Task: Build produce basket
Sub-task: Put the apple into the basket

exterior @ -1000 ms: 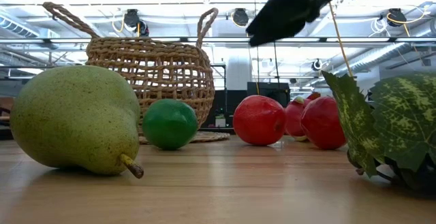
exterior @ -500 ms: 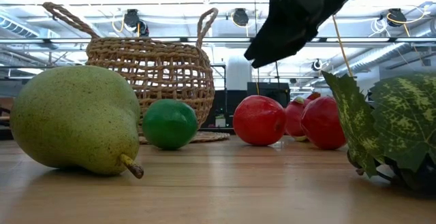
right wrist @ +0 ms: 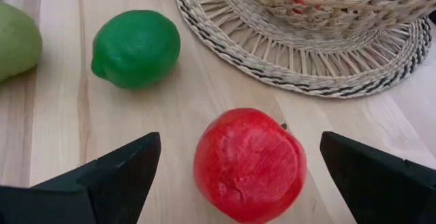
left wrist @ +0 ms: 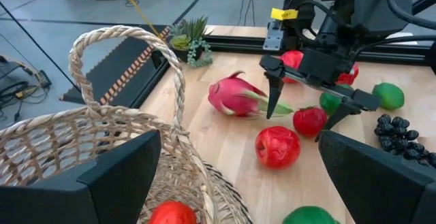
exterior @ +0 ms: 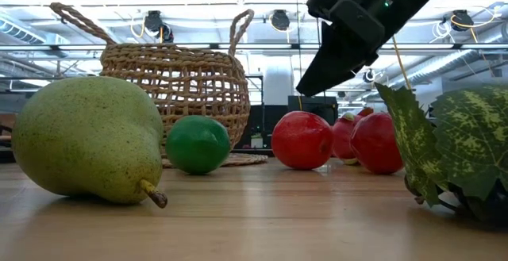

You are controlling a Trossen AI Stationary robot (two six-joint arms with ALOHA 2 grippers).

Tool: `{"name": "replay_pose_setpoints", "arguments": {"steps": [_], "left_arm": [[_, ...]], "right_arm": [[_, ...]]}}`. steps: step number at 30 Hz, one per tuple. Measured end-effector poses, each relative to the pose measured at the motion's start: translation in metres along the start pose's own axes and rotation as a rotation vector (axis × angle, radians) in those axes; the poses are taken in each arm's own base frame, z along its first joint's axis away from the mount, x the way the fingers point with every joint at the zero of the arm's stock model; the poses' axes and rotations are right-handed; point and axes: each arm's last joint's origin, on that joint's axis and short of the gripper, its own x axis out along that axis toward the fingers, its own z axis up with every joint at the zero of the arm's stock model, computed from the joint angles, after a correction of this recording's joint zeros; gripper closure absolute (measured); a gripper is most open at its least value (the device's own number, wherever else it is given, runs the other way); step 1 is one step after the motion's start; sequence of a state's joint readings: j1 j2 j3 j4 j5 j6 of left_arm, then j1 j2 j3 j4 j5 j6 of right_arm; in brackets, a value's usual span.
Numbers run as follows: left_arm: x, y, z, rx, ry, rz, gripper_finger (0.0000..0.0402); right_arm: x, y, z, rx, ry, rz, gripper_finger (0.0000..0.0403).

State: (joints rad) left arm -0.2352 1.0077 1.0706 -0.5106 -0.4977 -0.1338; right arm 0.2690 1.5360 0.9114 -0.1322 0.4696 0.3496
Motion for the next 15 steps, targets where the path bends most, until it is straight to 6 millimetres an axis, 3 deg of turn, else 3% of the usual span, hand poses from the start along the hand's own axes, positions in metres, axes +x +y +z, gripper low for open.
{"name": "replay_pose_setpoints", "arguments": {"steps": [6,15], "left_arm": [[0.000,0.000,0.000,-0.007,0.000,0.000,0.0005],[0.000,0.000,0.000,-0.033,0.000,0.000,0.0005]], "right_arm": [[0.008,-0.015,-0.003,0.129,0.026,-0.031,0.0003],[0.017,-0.026,-0.002,0.327,0.023,0.085,0.0003]]}}
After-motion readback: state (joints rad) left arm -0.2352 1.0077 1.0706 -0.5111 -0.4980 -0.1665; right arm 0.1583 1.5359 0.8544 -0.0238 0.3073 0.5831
